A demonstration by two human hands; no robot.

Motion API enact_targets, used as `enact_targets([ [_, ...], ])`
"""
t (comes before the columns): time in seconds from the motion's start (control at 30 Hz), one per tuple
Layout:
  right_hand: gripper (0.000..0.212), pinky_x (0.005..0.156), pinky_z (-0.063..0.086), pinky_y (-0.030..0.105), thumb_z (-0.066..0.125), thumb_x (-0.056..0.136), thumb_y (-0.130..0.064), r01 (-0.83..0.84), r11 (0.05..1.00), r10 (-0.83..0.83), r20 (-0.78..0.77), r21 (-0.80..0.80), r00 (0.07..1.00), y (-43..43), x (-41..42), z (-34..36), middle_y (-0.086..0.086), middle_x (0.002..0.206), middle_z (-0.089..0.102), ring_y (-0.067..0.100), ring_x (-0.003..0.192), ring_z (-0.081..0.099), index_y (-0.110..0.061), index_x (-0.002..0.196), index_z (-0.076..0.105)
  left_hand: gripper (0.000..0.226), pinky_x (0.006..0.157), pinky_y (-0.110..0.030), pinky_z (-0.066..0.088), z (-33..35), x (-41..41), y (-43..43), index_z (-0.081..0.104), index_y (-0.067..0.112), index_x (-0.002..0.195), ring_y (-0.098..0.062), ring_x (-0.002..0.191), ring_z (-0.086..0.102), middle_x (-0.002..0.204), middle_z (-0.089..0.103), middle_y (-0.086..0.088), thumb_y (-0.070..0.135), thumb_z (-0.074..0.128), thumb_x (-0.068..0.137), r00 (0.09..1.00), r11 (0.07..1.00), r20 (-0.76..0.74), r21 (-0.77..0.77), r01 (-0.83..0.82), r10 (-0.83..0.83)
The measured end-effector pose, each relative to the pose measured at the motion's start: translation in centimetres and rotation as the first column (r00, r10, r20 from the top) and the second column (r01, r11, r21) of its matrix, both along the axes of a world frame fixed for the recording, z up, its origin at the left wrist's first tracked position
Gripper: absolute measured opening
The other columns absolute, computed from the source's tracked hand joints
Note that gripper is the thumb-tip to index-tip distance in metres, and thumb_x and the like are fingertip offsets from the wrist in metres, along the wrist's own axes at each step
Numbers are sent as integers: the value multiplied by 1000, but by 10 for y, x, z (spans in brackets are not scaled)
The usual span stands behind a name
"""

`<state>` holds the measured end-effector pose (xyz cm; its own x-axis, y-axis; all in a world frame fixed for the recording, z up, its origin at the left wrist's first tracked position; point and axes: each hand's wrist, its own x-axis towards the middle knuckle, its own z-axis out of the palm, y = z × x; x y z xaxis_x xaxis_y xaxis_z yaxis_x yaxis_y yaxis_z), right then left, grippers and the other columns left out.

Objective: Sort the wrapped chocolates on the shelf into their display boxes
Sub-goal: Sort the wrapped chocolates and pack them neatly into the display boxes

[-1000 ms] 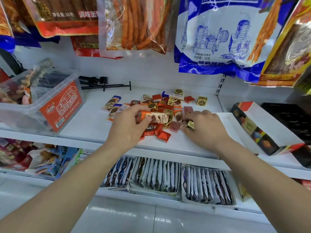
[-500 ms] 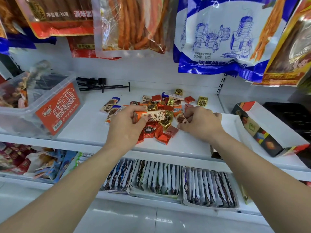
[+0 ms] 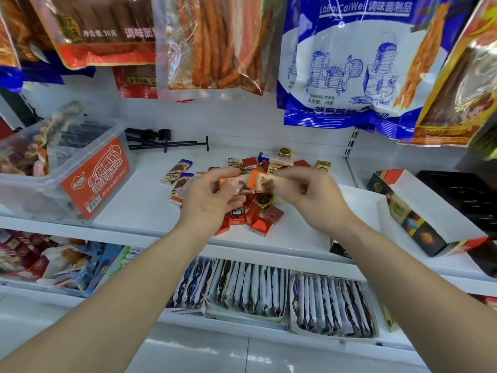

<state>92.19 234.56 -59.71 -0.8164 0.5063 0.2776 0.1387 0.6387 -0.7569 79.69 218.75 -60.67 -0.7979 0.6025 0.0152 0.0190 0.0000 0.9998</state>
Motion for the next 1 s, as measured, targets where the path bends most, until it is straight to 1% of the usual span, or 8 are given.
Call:
enact_targets([
  [0.07, 22, 71, 47, 13, 78, 83, -26, 13, 1000, -13, 13, 11, 1000, -4, -10, -4, -19, 95, 67, -5, 87, 61, -26, 104, 72, 23, 79, -28, 60, 3, 0, 0, 68, 18, 118, -20, 88, 74, 111, 69, -8, 19, 61, 96, 999, 999, 21, 23, 34, -35],
  [0.23, 33, 57, 43, 11, 85, 70, -42, 71, 996, -73, 22, 61, 997, 0, -26, -1, -15, 83, 63, -1, 70, 57, -27, 89, 63, 25, 77, -35, 61, 2, -8, 0, 71, 27, 110, -16, 85, 73, 105, 72, -1, 18, 74, 86, 976, 996, -217, -89, -11, -8],
  [0.37, 11, 77, 53, 30, 64, 92, -36, 154, 975, -174, 119, 159, 977, 52, -35, -2, -11, 95, 71, 9, 88, 65, -29, 99, 69, 22, 73, -39, 62, -1, -26, 7, 69, 25, 113, -13, 74, 73, 96, 70, 6, 17, 66, 93, 947, 984, -314, -134, -121, 74],
  [0.47, 16, 74, 47, 30, 56, 96, -36, 191, 936, -272, 265, 294, 925, 77, -54, -17, -1, 101, 71, 18, 87, 60, -26, 100, 69, 22, 70, -43, 61, -9, -30, 14, 67, 28, 116, -13, 73, 72, 94, 70, 8, 23, 64, 94, 918, 974, -391, -177, -142, 63],
  [0.57, 17, 72, 50, 33, 61, 91, -41, 313, 891, -386, 183, 330, 904, 82, -72, -27, 4, 101, 64, 21, 85, 59, -24, 91, 64, 23, 69, -41, 61, -17, -32, 19, 67, 31, 116, -13, 80, 71, 101, 71, 5, 25, 64, 94, 914, 972, -401, -179, -149, 67],
  [0.67, 33, 84, 53, 43, 59, 90, -49, 296, 865, -409, 226, 406, 884, 86, -80, -30, 5, 115, 58, 28, 103, 56, -28, 116, 62, 23, 67, -38, 62, -20, -35, 20, 67, 32, 116, -12, 80, 72, 102, 70, 7, 24, 64, 94, 924, 976, -374, -158, -153, 84],
  [0.77, 43, 85, 51, 41, 56, 92, -52, 179, 850, -386, 354, 495, 852, 91, -81, -33, 5, 117, 61, 32, 114, 52, -35, 131, 58, 23, 68, -37, 62, -21, -36, 20, 67, 32, 115, -12, 82, 71, 102, 69, 9, 24, 64, 94, 921, 975, -379, -157, -156, 86],
  [1.0, 31, 81, 55, 40, 48, 98, -36, 236, 822, -425, 283, 518, 860, 82, -77, -28, 8, 110, 68, 29, 105, 57, -29, 123, 65, 21, 70, -33, 61, -21, -34, 17, 67, 34, 113, -15, 88, 71, 105, 69, 8, 25, 63, 94, 928, 980, -363, -141, -138, 79],
])
